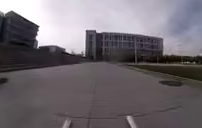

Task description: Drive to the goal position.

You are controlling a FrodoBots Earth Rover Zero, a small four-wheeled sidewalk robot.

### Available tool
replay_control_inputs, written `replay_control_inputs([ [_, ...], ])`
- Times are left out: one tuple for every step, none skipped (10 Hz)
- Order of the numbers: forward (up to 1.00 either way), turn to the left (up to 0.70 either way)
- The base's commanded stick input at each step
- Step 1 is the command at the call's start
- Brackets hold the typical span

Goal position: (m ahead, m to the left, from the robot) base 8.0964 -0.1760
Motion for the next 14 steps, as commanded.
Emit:
replay_control_inputs([
  [1.0, 0.0],
  [1.0, 0.0],
  [1.0, 0.0],
  [1.0, 0.0],
  [1.0, 0.0],
  [1.0, 0.0],
  [1.0, 0.0],
  [1.0, 0.0],
  [1.0, 0.0],
  [1.0, 0.0],
  [1.0, 0.0],
  [1.0, 0.0],
  [1.0, 0.0],
  [1.0, 0.0],
])
